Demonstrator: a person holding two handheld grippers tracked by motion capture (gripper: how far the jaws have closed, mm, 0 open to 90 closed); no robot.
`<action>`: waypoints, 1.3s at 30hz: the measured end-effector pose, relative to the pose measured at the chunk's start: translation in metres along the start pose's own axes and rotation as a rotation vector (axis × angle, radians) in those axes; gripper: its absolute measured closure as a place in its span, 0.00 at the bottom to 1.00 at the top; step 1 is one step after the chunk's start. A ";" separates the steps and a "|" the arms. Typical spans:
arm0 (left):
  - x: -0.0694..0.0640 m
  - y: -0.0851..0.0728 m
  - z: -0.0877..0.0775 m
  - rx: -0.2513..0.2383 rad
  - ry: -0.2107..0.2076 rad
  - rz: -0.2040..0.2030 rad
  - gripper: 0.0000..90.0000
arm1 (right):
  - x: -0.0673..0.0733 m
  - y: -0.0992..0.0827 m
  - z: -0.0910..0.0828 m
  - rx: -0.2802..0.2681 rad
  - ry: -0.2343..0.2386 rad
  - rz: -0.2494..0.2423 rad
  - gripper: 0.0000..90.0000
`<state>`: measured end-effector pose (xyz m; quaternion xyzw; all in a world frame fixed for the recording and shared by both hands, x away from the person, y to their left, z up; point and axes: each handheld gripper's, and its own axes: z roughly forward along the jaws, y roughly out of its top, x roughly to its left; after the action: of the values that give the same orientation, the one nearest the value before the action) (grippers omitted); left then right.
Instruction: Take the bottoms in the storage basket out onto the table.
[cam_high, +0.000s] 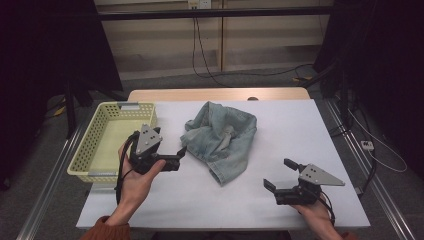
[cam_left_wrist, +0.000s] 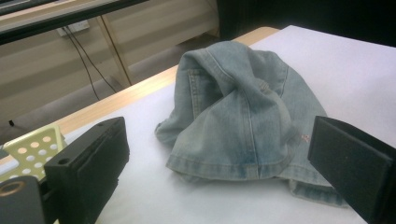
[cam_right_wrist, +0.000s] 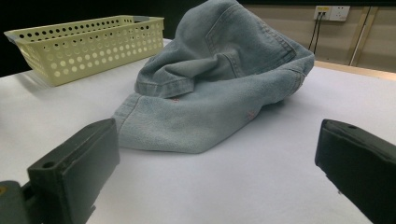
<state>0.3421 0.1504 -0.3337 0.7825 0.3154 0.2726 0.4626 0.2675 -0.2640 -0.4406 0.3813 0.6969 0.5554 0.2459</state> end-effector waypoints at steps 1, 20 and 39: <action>0.000 -0.002 -0.001 -0.004 0.001 -0.005 0.05 | 0.000 0.000 0.000 0.000 0.000 0.000 0.00; -0.012 -0.036 -0.025 0.022 -0.005 -0.018 0.06 | 0.000 0.000 0.001 0.002 0.002 -0.001 0.00; -0.007 -0.088 -0.030 0.071 0.014 -0.100 0.06 | 0.001 0.000 0.001 0.000 0.012 -0.011 0.00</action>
<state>0.2953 0.1946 -0.4007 0.7796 0.3668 0.2433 0.4455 0.2676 -0.2630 -0.4403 0.3739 0.7004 0.5566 0.2447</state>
